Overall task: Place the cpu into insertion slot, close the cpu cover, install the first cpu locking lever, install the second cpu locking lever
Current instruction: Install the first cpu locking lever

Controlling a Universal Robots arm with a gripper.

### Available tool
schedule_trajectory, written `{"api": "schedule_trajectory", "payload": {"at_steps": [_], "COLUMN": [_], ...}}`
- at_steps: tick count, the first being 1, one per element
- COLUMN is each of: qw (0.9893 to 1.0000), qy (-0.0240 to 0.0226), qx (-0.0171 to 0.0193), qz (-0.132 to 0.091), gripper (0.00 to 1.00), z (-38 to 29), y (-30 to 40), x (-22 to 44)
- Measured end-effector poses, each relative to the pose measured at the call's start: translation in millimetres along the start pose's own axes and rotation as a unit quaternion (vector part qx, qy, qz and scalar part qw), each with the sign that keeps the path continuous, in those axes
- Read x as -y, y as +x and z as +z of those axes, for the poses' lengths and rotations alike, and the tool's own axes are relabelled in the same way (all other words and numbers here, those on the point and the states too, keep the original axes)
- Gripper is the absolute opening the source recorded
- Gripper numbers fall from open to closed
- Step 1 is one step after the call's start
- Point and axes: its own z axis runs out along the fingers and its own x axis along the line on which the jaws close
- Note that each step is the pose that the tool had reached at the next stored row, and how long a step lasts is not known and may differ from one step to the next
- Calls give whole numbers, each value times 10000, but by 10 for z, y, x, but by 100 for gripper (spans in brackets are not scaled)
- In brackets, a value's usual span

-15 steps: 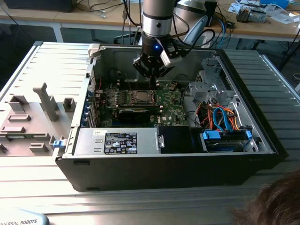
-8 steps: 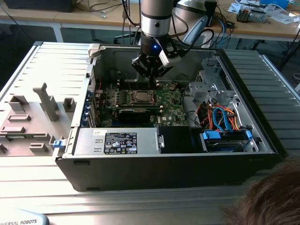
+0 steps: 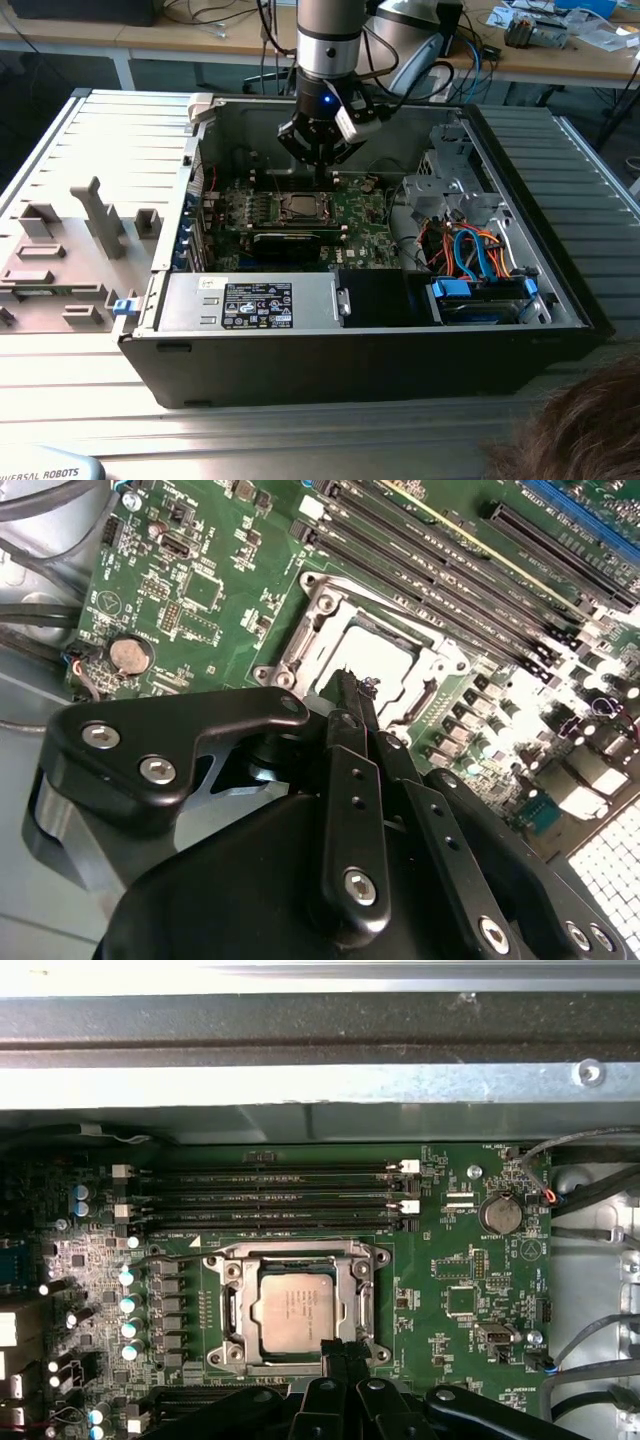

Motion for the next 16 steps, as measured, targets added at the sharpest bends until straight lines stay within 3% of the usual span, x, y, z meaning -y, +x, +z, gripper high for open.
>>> {"api": "schedule_trajectory", "payload": {"at_steps": [16], "qw": [10000], "qy": [2], "qx": [0], "qz": [0], "gripper": [11], "z": [-2], "y": [125], "x": [-11]}}
